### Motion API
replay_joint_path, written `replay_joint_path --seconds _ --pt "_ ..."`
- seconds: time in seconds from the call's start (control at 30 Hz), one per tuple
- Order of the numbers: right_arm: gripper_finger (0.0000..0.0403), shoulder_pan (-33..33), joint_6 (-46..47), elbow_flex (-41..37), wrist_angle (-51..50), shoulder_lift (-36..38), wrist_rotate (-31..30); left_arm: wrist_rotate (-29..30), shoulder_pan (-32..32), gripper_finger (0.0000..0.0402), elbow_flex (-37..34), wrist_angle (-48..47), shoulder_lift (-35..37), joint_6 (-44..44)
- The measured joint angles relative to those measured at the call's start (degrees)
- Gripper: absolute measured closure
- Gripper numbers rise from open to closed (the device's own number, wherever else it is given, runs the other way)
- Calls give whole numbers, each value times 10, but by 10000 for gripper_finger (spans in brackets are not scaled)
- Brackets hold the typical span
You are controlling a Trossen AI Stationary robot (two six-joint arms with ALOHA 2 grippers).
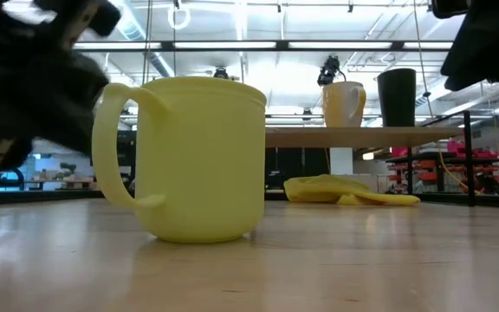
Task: Stack small to large cups/mugs on shelf
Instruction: Put the yellow mug on the shelf
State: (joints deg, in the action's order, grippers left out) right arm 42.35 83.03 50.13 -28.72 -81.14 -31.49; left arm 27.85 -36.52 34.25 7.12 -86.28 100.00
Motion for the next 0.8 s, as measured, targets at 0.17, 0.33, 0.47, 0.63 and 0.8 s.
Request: replay_joint_path --seconds 0.17,0.33,0.47,0.63,0.8 --pt "325 -10 -27 0 1 0 0 -10 18 372 47 16 -49 -29" --pt "325 -14 -42 0 1 0 0 -42 34 378 94 21 -103 -37" --pt "325 -15 -48 0 1 0 0 -50 42 387 133 25 -137 -51" --pt "325 -15 -47 0 2 0 6 -71 51 386 190 24 -177 -79" --pt "325 -15 -42 0 0 0 23 -88 58 378 244 24 -215 -107"
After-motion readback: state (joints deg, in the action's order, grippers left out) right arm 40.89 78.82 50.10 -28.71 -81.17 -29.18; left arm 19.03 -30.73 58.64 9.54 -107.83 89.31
